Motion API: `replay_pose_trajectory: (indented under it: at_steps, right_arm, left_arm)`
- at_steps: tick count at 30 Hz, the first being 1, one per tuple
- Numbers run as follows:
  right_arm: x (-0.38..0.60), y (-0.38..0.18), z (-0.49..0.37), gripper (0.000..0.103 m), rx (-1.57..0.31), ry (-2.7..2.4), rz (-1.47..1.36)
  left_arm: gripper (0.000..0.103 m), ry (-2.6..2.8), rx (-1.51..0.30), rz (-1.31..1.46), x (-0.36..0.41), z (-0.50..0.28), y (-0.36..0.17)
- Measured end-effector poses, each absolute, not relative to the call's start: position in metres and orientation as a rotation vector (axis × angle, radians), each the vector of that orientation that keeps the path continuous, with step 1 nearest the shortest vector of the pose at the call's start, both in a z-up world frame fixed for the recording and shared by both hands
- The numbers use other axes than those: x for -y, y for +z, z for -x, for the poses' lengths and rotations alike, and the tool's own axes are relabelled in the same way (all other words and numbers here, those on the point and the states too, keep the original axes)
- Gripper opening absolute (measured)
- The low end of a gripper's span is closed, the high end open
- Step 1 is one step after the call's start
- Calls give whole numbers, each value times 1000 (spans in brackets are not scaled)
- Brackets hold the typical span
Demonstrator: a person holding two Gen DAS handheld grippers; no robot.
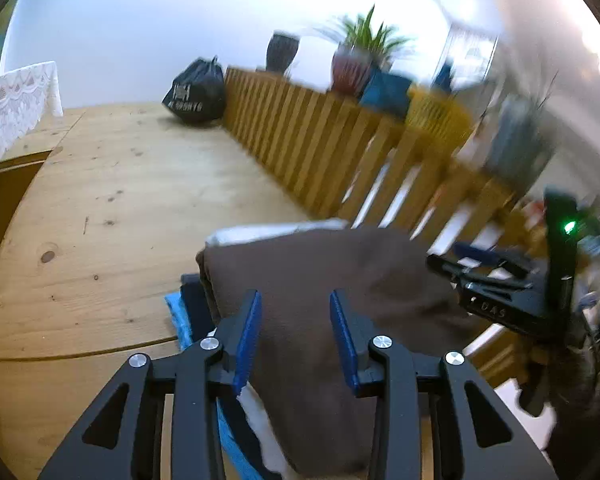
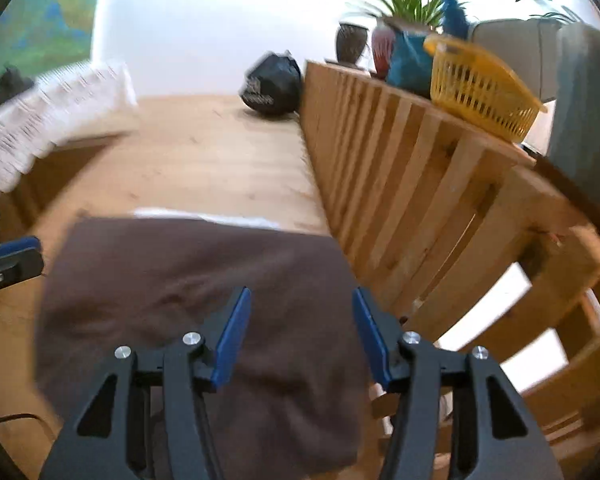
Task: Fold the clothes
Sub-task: 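Lower the trousers onto the folded clothes stack and open both grippers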
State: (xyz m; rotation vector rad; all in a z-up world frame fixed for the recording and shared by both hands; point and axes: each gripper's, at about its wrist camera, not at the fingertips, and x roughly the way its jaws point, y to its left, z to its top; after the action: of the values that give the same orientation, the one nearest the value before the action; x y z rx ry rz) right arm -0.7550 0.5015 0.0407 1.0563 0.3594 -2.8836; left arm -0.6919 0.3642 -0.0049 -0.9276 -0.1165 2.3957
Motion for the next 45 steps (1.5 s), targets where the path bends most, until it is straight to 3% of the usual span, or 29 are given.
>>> replay_pose_trajectory:
  at_steps: [2, 4, 12, 18, 22, 25, 29, 36, 41, 45]
  right_arm:
    - [-501, 11, 767, 52, -445, -2883, -1153]
    - [-505, -12, 775, 52, -468, -2866, -1207]
    - [-511, 30, 722, 52, -474, -2918, -1086]
    - [-513, 11, 696, 53, -578, -2841, -1155]
    - [-512, -4, 710, 55, -680, -2838, -1221]
    - [-509, 0, 712, 55, -729, -2844, -1235]
    - [-516, 22, 680, 56, -655, -2893, -1170]
    - [-523, 46, 556, 56, -264, -2834, -1079]
    - [-519, 42, 490, 57, -32, -2793, -1052]
    - [-526, 49, 406, 58, 111, -2795, -1008]
  left_arm:
    - [32, 2437, 22, 1039, -376, 715, -34]
    - [34, 2396, 88, 1076, -377, 731, -50]
    - [29, 2340, 128, 982, -360, 697, -31]
    - [29, 2273, 63, 902, -352, 650, -18]
    - [37, 2246, -161, 1021, -372, 650, -47]
    - [42, 2217, -87, 1086, -362, 662, -62]
    - [39, 2296, -1, 1064, -341, 652, -39]
    - [42, 2392, -70, 925, -323, 552, 16]
    - [63, 2416, -88, 848, -305, 466, 44]
    - [73, 2437, -26, 792, -285, 397, 54]
